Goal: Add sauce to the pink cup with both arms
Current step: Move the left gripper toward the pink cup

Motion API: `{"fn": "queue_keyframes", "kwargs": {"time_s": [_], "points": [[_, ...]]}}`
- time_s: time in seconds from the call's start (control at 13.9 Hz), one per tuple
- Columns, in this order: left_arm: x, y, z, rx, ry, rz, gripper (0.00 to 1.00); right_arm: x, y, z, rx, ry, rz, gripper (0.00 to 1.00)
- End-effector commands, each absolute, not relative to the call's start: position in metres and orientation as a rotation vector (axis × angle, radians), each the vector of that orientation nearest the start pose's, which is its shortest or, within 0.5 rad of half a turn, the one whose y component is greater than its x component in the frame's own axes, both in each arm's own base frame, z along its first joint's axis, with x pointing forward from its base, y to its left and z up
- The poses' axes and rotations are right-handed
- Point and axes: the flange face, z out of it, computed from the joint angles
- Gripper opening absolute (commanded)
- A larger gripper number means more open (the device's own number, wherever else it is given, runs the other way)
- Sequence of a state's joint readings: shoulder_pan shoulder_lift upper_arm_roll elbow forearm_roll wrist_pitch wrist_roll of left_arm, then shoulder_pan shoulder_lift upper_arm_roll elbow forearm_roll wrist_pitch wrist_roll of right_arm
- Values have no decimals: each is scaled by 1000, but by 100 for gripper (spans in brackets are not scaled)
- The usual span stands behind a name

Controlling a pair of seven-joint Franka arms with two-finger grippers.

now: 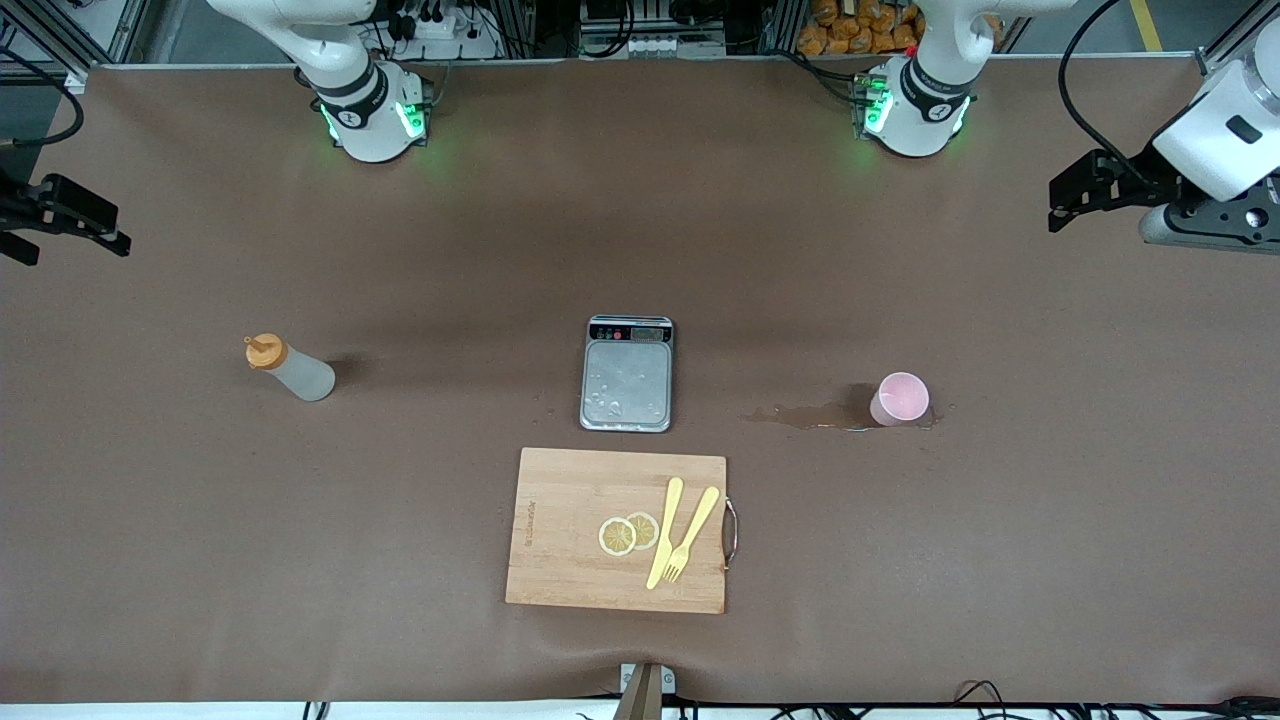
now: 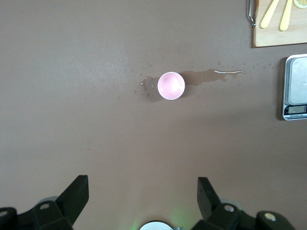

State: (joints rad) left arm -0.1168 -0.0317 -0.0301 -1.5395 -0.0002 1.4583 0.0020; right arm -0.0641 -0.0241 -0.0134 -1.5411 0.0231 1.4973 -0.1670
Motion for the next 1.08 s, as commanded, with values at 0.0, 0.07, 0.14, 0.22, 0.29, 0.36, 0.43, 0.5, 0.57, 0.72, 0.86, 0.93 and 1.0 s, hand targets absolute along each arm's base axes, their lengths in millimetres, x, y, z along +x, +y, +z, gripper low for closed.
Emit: {"fn": "queue_keyframes", "kwargs": {"time_s": [0.0, 0.07, 0.14, 0.22, 0.29, 0.36, 0.43, 0.5, 0.57, 0.72, 0.86, 0.93, 1.0], "points": [[524, -80, 652, -3145, 225, 84, 100, 535, -42, 646, -3107, -127, 28, 100], [524, -80, 653, -3146, 235, 84, 100, 535, -41, 645, -3107, -129, 30, 100], [524, -80, 652, -3146, 242, 87, 100, 535, -40, 645, -3107, -132, 30, 100], [526, -81, 649, -3145, 252, 94, 100, 535, -40, 645, -3107, -132, 30, 100], [527, -81, 648, -3143, 254, 96, 100, 535, -40, 645, -3107, -132, 30, 100], [528, -81, 648, -3143, 254, 96, 100, 535, -40, 645, -3107, -129, 30, 100], [528, -81, 648, -3145, 254, 96, 100, 535, -42, 645, -3107, -127, 30, 100], [528, -79, 647, -3145, 245, 99, 100, 535, -42, 645, -3107, -125, 32, 100], [528, -79, 646, -3150, 234, 102, 100, 535, -44, 645, -3107, -120, 32, 100], [534, -72, 634, -3167, 197, 133, 100, 534, -53, 643, -3106, -91, 50, 100], [536, -66, 616, -3164, 179, 190, 100, 531, -72, 638, -3099, -40, 84, 100], [536, -65, 608, -3160, 175, 212, 100, 530, -81, 636, -3089, -10, 90, 100], [535, -65, 599, -3157, 174, 239, 100, 527, -93, 633, -3064, 30, 113, 100]]}}
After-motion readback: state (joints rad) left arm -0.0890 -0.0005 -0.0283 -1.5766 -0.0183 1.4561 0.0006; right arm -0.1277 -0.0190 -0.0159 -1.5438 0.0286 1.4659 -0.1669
